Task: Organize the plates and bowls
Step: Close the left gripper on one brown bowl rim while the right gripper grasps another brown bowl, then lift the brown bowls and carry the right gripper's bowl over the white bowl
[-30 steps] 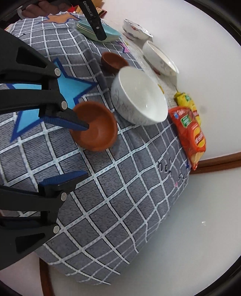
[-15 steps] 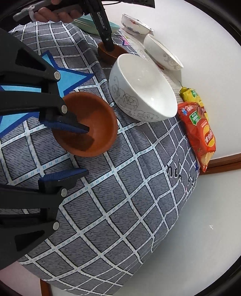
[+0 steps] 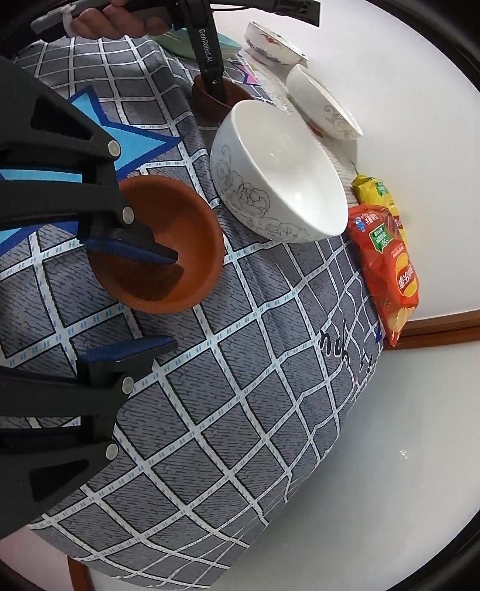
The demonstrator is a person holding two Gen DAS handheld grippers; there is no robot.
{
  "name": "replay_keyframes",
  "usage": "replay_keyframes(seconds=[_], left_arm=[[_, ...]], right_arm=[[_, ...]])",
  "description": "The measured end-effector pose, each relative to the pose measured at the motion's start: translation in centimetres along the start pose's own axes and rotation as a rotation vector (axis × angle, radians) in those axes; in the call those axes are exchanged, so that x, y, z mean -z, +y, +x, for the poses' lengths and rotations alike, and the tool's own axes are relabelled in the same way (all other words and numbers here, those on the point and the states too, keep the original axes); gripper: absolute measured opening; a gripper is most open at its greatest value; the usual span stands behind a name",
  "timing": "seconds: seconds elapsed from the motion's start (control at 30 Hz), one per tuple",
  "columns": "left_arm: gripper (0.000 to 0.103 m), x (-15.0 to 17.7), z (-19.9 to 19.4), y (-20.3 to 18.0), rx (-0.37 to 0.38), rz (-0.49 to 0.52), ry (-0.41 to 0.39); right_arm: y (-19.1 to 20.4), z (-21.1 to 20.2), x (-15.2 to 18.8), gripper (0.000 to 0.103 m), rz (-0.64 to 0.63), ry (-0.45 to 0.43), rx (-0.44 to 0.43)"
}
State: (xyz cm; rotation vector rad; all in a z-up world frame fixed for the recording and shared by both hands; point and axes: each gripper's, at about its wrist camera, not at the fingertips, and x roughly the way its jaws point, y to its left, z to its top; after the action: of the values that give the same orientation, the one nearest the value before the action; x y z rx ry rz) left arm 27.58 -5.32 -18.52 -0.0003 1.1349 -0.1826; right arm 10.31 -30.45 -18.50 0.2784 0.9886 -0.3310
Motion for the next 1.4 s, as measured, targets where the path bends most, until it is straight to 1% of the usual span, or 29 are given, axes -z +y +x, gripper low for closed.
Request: replay_keyframes(seconds=[0.2,0.33,0.43,0.53,0.6,0.67,0.73,0.8,0.87,0.9,1.1,1.27,1.33,1.4], left_arm=[[0.029,0.0,0.2,0.6,0.039,-0.021,0.006],[0.029,0.1,0.1,0.5,0.028,-0.014,0.001],[0.029,0.1,0.1,0.5,0.033,-0.020,0.003],[0.030,0.1,0.0,0.4,0.026,-0.011,-0.005],[0.030,0.2,0.0,0.1,0.005,0.003,-0.010],[0.029,0.2,-0.1,-0.2,-0.010,0.018,-0.016],[0.024,0.1,-0.1,-0.2,0.000,0.021,-0.015],[0.022,0.1,-0.1,-0.2,0.012,0.012,-0.011],[0.020,0.1,-0.1,-0.2,0.008,0.010,-0.014],[0.014,0.1,-0.2,-0.2,-0.009,0.010,-0.018],[0.008,-0.3,-0.8,-0.1,0.014,0.002,-0.025],[0.008,-0.3,-2.4,-0.6,0.027,0.024,-0.044],[0.008,-0.3,-3.0,-0.4,0.034,0.019,-0.054],[0.008,-0.3,-3.8,0.1,0.041,0.005,-0.060]], right_arm=[[-0.2,0.1,0.3,0.043,-0.011,-0.035,-0.016],[-0.2,0.0,0.5,0.043,-0.015,-0.044,-0.016],[-0.3,-0.1,0.6,0.043,-0.007,-0.051,-0.020],[0.0,-0.2,0.7,0.043,-0.019,-0.061,0.001],[0.2,-0.2,0.7,0.042,-0.021,-0.062,0.017],[0.3,-0.2,0.7,0.039,-0.021,-0.063,0.030],[0.2,-0.3,0.7,0.030,-0.008,-0.063,0.022],[0.0,-0.3,0.7,0.025,0.008,-0.054,-0.002],[-0.3,-0.2,0.6,0.018,0.040,-0.045,-0.012],[-0.3,-0.2,0.5,0.016,0.052,-0.043,-0.015],[-0.4,-0.4,0.3,0.011,0.073,-0.046,-0.035],[-0.8,-0.8,0.3,0.010,0.135,-0.048,-0.065],[-1.0,-1.1,0.2,0.009,0.157,-0.044,-0.083],[-0.9,-1.6,0.1,0.010,0.161,-0.046,-0.079]])
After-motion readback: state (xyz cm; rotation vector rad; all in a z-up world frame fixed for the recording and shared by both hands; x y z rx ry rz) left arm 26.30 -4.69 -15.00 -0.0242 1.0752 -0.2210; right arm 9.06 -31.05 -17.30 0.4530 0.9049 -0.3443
